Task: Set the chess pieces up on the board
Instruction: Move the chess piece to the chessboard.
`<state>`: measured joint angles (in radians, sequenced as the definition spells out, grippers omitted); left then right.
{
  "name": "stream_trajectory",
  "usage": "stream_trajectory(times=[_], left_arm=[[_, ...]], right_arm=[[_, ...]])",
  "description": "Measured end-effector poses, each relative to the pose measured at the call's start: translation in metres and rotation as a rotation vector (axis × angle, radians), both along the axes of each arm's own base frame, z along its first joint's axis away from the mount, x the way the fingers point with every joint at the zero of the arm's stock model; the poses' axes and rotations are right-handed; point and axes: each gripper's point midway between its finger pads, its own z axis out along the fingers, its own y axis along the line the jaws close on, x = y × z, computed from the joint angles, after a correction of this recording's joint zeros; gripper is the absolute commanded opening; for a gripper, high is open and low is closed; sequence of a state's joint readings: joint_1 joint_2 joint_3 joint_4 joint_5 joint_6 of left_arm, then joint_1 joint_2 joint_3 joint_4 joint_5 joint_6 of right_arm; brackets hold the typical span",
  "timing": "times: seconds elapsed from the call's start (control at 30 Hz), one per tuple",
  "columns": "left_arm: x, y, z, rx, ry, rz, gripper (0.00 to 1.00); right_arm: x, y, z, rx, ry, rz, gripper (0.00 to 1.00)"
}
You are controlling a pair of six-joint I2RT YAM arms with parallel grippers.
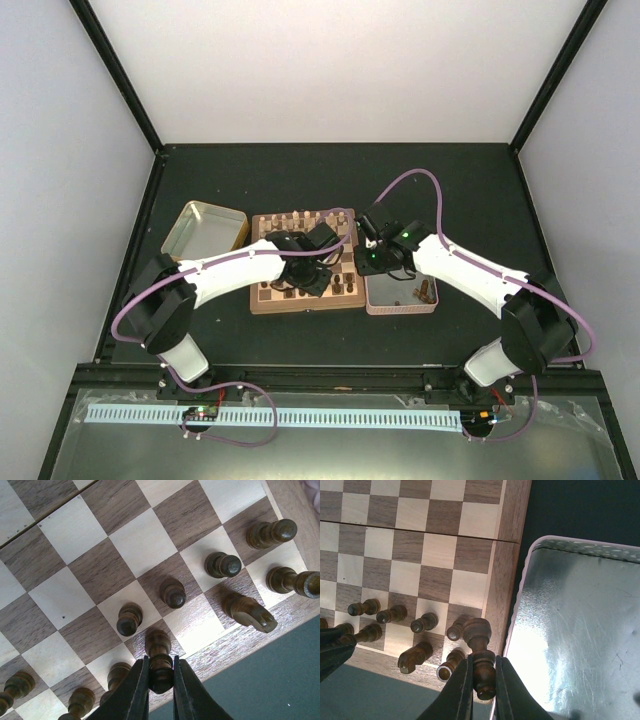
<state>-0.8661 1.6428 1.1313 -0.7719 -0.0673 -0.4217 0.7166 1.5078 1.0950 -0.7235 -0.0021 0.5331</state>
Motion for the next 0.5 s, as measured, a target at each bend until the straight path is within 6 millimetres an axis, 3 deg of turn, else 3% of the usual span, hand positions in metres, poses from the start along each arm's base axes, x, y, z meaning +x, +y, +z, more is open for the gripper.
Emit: stream_trajectory(times=[0.5], left_arm=[[-0.0019, -0.0027, 0.0058, -0.01, 0.015, -0.006, 0.31]], right_arm=[[-0.0012, 0.0013, 0.0, 0.007, 0.006, 0.005, 0.02]])
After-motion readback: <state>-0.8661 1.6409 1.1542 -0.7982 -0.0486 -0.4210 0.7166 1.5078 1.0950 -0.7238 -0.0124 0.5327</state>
